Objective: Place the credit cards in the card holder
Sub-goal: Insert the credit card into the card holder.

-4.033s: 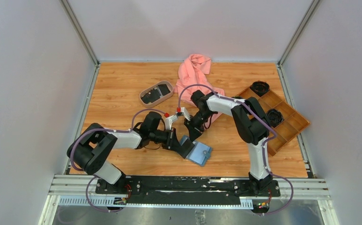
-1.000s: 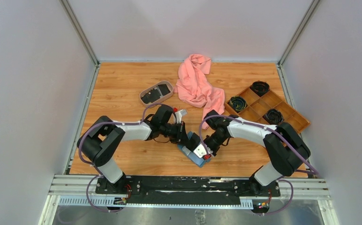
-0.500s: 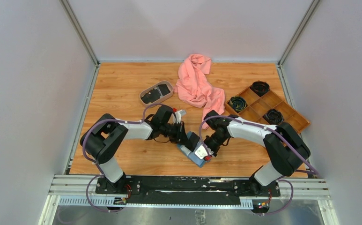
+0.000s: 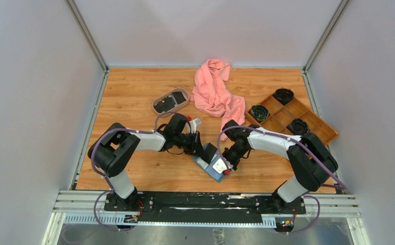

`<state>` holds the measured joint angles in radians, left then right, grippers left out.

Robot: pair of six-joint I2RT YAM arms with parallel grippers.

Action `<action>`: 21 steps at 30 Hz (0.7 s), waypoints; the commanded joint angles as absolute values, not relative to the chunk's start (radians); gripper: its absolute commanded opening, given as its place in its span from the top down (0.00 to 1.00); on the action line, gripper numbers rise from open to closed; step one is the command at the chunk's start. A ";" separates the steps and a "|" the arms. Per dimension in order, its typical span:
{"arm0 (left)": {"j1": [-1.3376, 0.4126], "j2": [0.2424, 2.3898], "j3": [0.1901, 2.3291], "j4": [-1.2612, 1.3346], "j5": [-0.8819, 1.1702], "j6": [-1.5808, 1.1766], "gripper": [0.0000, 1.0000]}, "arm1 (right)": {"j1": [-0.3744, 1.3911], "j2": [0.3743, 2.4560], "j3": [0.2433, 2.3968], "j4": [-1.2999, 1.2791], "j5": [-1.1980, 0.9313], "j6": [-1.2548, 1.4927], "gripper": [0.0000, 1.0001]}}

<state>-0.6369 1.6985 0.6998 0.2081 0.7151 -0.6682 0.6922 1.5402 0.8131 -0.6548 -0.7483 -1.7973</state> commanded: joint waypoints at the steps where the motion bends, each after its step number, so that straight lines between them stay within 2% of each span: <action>1: -0.649 1.726 0.686 0.218 0.738 -0.644 1.00 | 0.712 1.571 0.810 -0.738 -0.707 -1.806 0.79; 21: -0.660 1.676 0.665 0.273 0.752 -0.714 1.00 | 0.716 1.572 0.811 -0.745 -0.701 -1.813 0.79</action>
<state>-0.6525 1.7039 0.6842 0.2344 0.7395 -0.6922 0.6956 1.5475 0.8215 -0.6735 -0.7467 -1.7992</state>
